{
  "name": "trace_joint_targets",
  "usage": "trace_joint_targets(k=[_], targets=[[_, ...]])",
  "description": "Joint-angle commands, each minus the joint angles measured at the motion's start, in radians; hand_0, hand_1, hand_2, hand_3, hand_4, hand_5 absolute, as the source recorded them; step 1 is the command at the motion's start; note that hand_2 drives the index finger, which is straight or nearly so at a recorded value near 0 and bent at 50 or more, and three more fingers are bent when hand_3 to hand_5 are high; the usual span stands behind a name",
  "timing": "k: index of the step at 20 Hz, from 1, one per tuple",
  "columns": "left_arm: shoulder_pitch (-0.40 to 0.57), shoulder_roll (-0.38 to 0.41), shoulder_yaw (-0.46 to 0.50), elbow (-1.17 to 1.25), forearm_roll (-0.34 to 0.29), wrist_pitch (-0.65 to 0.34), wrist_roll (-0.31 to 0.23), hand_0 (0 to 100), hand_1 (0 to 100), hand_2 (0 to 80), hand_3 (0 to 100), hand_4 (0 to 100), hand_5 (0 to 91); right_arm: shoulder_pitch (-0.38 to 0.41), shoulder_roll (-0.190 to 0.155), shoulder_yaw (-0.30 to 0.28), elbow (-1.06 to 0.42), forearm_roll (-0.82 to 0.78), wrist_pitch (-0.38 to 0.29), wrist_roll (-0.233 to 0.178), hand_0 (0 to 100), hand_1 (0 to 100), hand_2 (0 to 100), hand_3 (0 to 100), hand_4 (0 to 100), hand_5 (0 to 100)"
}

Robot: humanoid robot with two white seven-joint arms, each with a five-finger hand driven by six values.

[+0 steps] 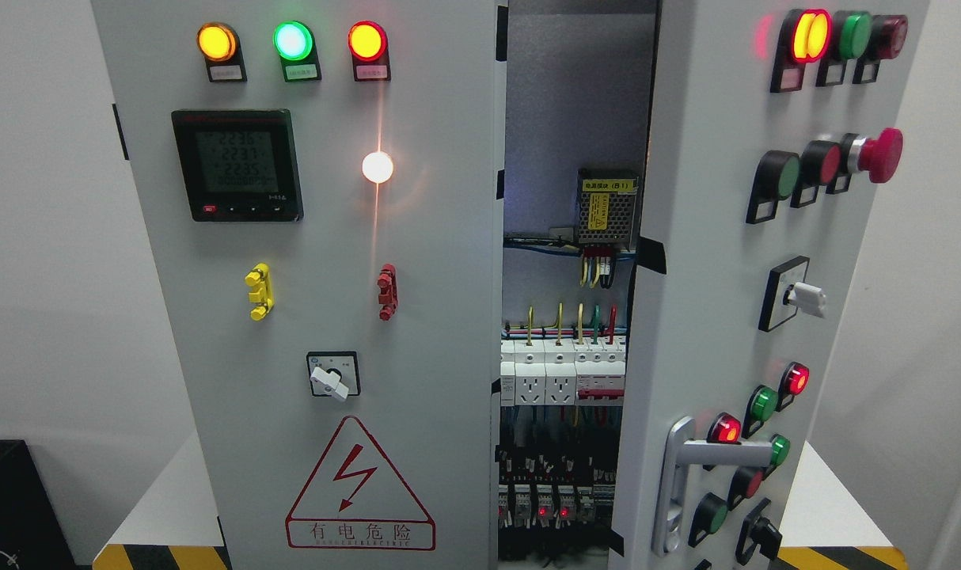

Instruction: Open door with both hands

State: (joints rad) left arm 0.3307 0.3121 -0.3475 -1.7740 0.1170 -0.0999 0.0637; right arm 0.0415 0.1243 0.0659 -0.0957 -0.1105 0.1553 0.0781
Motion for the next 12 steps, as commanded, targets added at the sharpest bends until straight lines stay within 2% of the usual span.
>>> trace_joint_targets(k=[1, 6, 10, 12], targets=[[-0.103, 0.048, -0.056, -0.202, 0.019, -0.015, 0.001, 0, 0, 0.0, 0, 0, 0.0, 0.0, 0.0, 0.0, -0.001, 0.0, 0.0, 0.0, 0, 0, 0, 0, 0, 0], [-0.153, 0.018, -0.114, -0.208, 0.044, -0.015, 0.001, 0, 0, 0.0, 0, 0, 0.0, 0.0, 0.0, 0.0, -0.001, 0.0, 0.0, 0.0, 0, 0, 0, 0, 0, 0], [-0.278, 0.034, -0.151, -0.237, 0.13, -0.009, 0.001, 0, 0, 0.0, 0, 0, 0.0, 0.0, 0.0, 0.0, -0.001, 0.0, 0.0, 0.0, 0, 0, 0, 0, 0, 0], [-0.329, 0.038, -0.171, -0.24, 0.136, -0.009, 0.001, 0, 0, 0.0, 0, 0, 0.0, 0.0, 0.0, 0.0, -0.001, 0.0, 0.0, 0.0, 0, 0, 0, 0, 0, 0]])
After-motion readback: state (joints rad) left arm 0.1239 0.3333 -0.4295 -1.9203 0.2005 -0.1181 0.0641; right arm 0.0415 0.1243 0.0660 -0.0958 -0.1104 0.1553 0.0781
